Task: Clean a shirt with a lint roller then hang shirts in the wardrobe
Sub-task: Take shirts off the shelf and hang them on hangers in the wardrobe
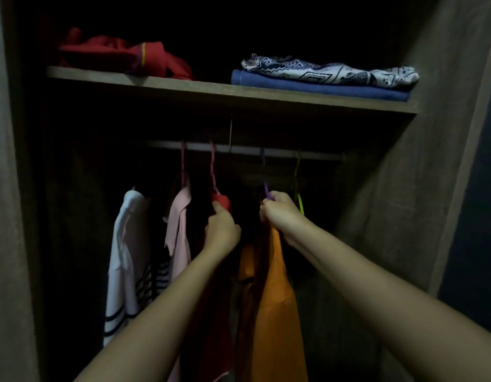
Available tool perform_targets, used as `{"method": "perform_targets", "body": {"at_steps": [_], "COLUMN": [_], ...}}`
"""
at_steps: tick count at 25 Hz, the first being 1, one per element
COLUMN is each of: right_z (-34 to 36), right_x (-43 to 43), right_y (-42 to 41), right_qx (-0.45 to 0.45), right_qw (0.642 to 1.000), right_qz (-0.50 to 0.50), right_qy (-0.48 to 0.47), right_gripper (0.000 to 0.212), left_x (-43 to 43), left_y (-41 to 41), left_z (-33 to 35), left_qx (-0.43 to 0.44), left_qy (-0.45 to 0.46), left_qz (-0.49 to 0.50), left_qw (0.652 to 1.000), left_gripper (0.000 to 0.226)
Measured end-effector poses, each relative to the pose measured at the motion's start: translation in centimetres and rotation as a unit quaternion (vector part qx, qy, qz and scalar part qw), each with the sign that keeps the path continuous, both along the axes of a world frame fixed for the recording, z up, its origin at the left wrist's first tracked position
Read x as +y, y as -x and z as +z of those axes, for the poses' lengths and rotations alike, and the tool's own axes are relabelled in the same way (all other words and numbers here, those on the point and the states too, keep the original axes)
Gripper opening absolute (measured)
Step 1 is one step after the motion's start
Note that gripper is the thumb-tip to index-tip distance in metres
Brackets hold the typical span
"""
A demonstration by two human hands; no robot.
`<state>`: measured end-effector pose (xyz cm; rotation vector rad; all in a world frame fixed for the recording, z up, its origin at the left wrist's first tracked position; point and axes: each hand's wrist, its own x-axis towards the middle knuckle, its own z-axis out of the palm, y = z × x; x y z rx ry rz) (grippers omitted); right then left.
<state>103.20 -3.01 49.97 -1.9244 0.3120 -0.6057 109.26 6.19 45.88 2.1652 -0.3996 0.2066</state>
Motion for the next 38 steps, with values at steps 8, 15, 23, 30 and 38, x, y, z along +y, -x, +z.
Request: {"method": "perform_targets", "body": {"at_steps": [8, 15, 23, 30, 38], "right_z": [2.6, 1.8, 4.2, 14.5, 15.4], "right_x": [-2.4, -3.1, -0.2, 0.7, 0.6], "right_y": [-7.4, -7.1, -1.3, -1.6, -2.2], "right_qx": [0.002, 0.068, -0.288, -0.255, -0.210], "right_qw": [1.000, 0.989, 0.738, 0.584, 0.600], "right_qz": [0.004, 0.032, -0.098, -0.198, -0.189], "right_qy": [0.015, 0.127, 0.602, 0.745, 0.749], "right_gripper": [0.032, 0.018, 0.027, 0.076, 0.090], "left_x": [1.3, 2.2, 8.1, 12.8, 15.2], "left_y": [-0.4, -1.0, 3.0, -2.5, -1.9], "left_z": [0.5, -0.1, 8.9, 23.5, 23.3], "left_qx": [0.023, 0.025, -0.510, -0.547, -0.342], "left_qy": [0.012, -0.046, -0.030, -0.163, -0.262], "left_qz": [-0.076, -0.057, 0.075, 0.195, 0.050], "left_qw": [0.997, 0.997, 0.856, 0.797, 0.901], "left_gripper": [0.085, 0.081, 0.040, 0.051, 0.079]}}
